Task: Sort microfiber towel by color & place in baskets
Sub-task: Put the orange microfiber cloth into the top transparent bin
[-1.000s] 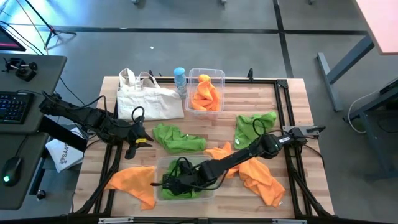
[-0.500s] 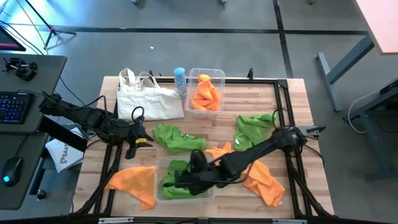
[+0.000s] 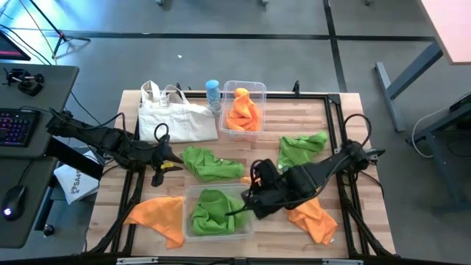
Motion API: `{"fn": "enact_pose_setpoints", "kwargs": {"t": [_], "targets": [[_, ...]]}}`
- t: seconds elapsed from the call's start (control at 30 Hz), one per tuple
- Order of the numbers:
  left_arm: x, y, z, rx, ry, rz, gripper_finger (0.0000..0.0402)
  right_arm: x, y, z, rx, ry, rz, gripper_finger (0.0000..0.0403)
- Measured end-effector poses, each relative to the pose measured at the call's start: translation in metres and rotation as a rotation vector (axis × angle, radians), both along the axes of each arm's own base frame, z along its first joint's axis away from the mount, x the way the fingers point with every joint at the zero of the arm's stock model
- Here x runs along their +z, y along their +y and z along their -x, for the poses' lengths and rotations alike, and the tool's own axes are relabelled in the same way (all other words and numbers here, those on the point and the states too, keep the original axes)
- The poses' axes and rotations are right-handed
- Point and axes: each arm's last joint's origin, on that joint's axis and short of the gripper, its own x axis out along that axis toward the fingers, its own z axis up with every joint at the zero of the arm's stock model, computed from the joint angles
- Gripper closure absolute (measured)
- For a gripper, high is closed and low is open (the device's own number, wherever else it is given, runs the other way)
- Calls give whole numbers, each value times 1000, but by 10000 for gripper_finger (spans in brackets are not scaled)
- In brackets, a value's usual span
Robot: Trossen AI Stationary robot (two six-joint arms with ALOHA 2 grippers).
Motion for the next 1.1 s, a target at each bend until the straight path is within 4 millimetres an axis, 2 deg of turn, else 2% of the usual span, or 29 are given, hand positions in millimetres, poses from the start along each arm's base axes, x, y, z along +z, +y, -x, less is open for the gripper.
{"fn": "enact_pose_setpoints", "kwargs": {"t": [0.13,0.23,0.37,0.53,0.73,0.93,1.1], "targets": [[-1,0,1,23,13,22,303,-13,-12,7,100,108,43,275],[-4,1,3,9,53,19,306,-21,-21,24,132,197,25,275],[-12,0,10,-35,200,84,322,-35,-29,45,146,278,9,275],[-22,-3,11,19,357,202,340,-45,-40,68,129,220,-22,275],[-34,-12,-2,48,474,233,346,-61,-50,88,111,117,-55,275],[-49,-22,-15,144,589,251,347,-78,-56,99,92,71,-82,275],[-60,-25,-23,173,655,225,333,-85,-56,100,94,44,-94,275]]}}
